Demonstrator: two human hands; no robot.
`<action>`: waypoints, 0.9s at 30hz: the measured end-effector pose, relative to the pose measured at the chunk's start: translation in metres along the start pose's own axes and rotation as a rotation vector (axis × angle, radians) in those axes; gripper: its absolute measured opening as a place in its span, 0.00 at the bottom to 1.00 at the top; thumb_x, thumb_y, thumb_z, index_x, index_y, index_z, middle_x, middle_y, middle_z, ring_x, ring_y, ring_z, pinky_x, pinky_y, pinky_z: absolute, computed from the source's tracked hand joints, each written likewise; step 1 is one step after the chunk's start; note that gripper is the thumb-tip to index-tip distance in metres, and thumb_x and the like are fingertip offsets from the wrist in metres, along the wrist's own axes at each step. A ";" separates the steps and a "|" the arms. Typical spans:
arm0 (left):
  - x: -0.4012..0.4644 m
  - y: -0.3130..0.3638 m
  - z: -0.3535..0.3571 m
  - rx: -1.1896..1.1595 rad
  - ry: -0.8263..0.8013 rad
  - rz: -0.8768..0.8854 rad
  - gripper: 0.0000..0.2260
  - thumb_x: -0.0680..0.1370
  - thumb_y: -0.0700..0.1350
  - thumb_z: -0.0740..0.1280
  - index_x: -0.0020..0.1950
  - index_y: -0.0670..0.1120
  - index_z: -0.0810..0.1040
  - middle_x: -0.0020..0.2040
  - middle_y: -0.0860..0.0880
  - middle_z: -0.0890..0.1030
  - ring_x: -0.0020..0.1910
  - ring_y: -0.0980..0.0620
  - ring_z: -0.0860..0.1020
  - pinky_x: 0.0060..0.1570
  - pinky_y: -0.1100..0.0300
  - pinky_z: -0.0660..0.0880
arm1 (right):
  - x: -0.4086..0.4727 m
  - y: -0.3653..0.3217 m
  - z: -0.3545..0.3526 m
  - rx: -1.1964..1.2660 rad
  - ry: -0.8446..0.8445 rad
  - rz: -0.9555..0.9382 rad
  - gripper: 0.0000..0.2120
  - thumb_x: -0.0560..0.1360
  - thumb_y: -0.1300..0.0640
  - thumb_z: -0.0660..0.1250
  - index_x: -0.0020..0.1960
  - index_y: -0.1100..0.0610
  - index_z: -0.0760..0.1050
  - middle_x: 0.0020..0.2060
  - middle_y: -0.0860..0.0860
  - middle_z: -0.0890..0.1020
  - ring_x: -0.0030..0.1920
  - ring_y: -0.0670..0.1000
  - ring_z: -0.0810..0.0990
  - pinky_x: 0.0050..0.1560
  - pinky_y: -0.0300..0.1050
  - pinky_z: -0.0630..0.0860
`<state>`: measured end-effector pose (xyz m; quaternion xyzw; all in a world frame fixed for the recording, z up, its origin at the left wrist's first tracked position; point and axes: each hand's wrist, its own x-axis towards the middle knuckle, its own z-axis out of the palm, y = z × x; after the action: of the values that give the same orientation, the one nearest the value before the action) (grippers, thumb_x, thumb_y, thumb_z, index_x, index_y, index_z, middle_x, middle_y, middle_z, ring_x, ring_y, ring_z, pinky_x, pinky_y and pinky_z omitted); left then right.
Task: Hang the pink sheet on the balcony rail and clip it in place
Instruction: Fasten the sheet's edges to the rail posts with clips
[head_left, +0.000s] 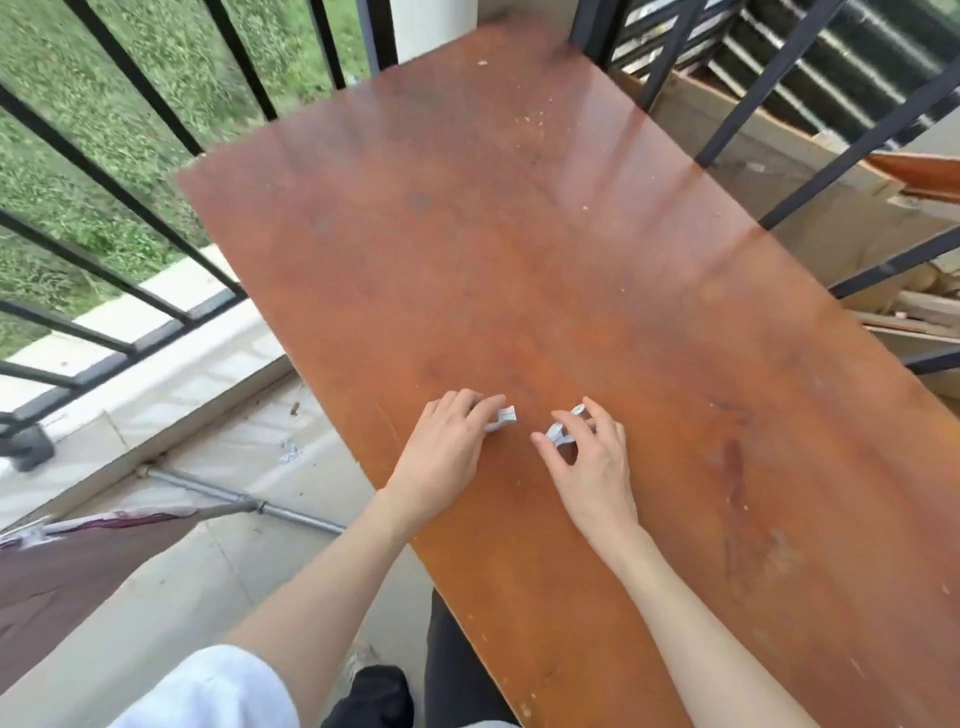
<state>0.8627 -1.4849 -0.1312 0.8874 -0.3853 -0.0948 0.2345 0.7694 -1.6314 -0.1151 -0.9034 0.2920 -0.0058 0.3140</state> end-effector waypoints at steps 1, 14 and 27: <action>-0.014 -0.003 -0.009 -0.032 0.030 -0.054 0.18 0.73 0.33 0.65 0.62 0.42 0.74 0.49 0.45 0.77 0.46 0.43 0.76 0.44 0.54 0.72 | -0.004 -0.011 -0.002 0.017 -0.010 -0.017 0.17 0.73 0.51 0.69 0.60 0.56 0.78 0.67 0.56 0.70 0.64 0.53 0.67 0.61 0.39 0.61; -0.373 -0.065 -0.181 -0.203 0.677 -0.847 0.14 0.75 0.37 0.66 0.60 0.44 0.77 0.51 0.47 0.76 0.50 0.52 0.74 0.51 0.66 0.66 | -0.189 -0.280 0.103 0.029 -0.418 -0.726 0.15 0.71 0.50 0.71 0.51 0.60 0.81 0.53 0.57 0.80 0.57 0.57 0.76 0.56 0.39 0.65; -0.771 -0.067 -0.228 -0.300 1.394 -1.584 0.12 0.75 0.36 0.65 0.54 0.48 0.71 0.46 0.56 0.75 0.45 0.51 0.75 0.38 0.73 0.65 | -0.545 -0.498 0.280 0.130 -1.269 -0.986 0.18 0.78 0.49 0.61 0.32 0.56 0.72 0.28 0.46 0.75 0.30 0.46 0.71 0.37 0.38 0.69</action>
<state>0.4569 -0.8058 0.0257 0.7053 0.5368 0.2622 0.3816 0.6323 -0.8685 0.0384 -0.7392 -0.3751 0.3536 0.4334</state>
